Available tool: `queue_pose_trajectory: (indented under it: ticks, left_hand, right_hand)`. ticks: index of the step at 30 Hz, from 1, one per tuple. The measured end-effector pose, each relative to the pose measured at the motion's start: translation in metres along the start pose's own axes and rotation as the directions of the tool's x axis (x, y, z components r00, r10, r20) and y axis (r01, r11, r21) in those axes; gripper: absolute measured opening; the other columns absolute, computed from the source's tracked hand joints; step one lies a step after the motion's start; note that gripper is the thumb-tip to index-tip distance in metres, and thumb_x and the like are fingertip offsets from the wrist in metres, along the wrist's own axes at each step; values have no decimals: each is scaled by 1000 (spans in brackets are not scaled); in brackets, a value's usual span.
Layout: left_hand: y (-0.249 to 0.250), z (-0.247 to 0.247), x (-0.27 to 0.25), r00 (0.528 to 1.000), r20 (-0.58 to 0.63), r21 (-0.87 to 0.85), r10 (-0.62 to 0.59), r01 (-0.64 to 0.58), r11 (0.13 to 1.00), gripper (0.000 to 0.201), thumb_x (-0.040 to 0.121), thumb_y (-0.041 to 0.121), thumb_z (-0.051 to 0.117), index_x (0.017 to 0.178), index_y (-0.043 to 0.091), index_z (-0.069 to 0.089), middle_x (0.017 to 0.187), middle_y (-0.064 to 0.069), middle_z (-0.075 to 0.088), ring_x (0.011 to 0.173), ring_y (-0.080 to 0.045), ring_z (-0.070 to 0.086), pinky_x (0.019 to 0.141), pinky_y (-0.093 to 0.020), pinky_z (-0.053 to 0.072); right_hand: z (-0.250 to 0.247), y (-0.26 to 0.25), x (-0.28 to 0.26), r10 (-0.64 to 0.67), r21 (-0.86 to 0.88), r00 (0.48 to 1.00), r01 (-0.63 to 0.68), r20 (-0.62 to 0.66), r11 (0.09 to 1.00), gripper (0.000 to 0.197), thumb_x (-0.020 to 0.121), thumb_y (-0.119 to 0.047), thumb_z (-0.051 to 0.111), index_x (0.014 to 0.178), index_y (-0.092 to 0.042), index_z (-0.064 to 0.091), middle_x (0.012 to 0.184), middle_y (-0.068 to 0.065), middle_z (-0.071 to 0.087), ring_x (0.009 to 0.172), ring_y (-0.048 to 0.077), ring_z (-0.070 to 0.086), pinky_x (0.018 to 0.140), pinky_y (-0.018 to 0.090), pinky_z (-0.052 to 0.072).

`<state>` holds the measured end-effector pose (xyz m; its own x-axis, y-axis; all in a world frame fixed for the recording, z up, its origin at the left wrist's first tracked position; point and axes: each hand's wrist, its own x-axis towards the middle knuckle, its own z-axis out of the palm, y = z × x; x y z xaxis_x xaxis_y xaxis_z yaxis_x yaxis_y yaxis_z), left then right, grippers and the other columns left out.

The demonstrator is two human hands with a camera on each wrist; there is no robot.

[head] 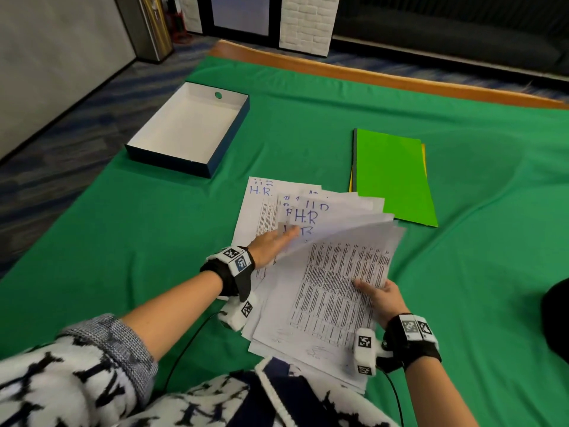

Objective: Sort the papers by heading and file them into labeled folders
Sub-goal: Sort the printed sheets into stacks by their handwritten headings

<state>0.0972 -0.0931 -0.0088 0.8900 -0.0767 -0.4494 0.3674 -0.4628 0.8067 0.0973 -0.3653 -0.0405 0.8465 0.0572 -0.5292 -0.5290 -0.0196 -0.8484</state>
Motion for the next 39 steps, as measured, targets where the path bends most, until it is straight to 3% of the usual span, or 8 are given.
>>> queue_pose_trajectory:
  ticks: [4,10,15,18,25,31,35,39]
  left_hand:
    - [6,1,-12,994,110,-68,30,-23,997,126,44,98,20,145,24,26,150,-3,32,134,-27,36,114,-48,21]
    - [29,12,-15,958,180,256,225,-267,929,34,88,26,60,119,11,57,119,-6,64,102,-17,61,94,-31,48]
    - [50,33,-15,936,105,271,336,-352,896,34,86,33,54,87,0,62,77,-11,63,69,-26,57,68,-33,47]
    - [56,39,-19,941,75,124,330,-337,933,19,87,21,63,69,16,63,51,9,46,49,-6,40,53,-20,35]
    - [72,54,-23,925,63,-18,376,-375,927,35,92,23,56,57,21,54,57,-6,48,55,-16,44,57,-25,39]
    - [76,46,-15,929,-32,-31,369,-370,929,39,89,16,60,52,7,56,33,10,33,35,-3,28,43,-12,27]
    - [64,38,3,950,-148,-97,276,-292,952,30,76,30,73,80,1,71,60,-4,57,57,-11,53,73,-34,57]
    - [42,33,7,954,-191,-30,229,-239,970,25,81,32,69,90,8,71,85,-6,70,84,-18,68,85,-36,55]
  right_hand:
    - [-1,2,2,37,32,999,-37,-9,999,20,79,-3,67,96,-6,58,98,13,69,91,23,66,87,41,50]
    - [-1,2,4,74,28,997,-75,3,997,30,78,-3,66,107,-2,58,106,17,68,100,31,65,95,51,47]
    - [-1,2,7,76,23,997,-76,10,997,24,82,1,62,106,1,59,104,19,68,95,32,67,83,48,53]
    - [-1,4,10,76,14,997,-76,1,997,23,83,1,62,107,1,60,101,19,69,86,29,69,71,40,58]
    - [-3,12,18,69,-35,997,-70,-24,997,23,84,-1,63,107,0,63,101,16,69,80,24,70,72,36,56]
    - [-2,10,18,110,-28,994,-110,-13,994,20,83,-3,64,103,-3,64,100,15,69,85,27,68,79,41,54]
    - [-3,9,17,146,-15,989,-146,-21,989,30,82,-6,67,111,1,61,104,18,69,94,32,67,91,53,49]
    - [-4,9,18,164,-2,986,-164,-30,986,31,83,-4,65,113,0,58,106,19,68,94,33,67,87,52,51]
